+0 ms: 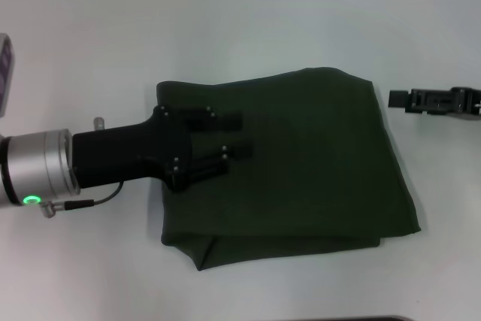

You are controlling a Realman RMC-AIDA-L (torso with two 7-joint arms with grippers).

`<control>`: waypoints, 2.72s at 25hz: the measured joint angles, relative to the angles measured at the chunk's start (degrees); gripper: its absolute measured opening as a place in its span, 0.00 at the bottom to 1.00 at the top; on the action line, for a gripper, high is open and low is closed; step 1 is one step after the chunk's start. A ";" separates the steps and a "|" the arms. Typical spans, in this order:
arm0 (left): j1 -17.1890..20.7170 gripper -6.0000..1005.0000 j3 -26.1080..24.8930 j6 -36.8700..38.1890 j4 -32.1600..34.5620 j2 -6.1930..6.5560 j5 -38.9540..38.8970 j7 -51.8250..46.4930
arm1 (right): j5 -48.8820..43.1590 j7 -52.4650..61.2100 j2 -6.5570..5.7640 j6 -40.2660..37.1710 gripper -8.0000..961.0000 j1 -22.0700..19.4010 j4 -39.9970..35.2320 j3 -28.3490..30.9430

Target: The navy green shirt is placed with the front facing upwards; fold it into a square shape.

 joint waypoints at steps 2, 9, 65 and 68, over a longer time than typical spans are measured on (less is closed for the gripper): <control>-0.05 0.26 -0.70 -0.02 0.00 0.00 -0.01 0.00 | -0.73 0.55 0.01 0.67 0.95 0.09 0.72 -0.06; -0.22 0.66 -4.22 -0.21 0.00 0.00 -0.04 0.00 | -1.30 2.05 0.21 2.23 0.94 -0.14 1.90 -0.07; -0.85 0.85 -6.43 -4.60 0.00 0.01 -0.04 0.73 | -1.34 2.95 1.64 6.17 0.94 -1.27 4.39 2.16; -0.86 0.85 -6.40 -4.65 0.00 0.00 -0.04 0.73 | -1.26 2.35 1.47 3.25 0.94 -1.98 2.53 5.35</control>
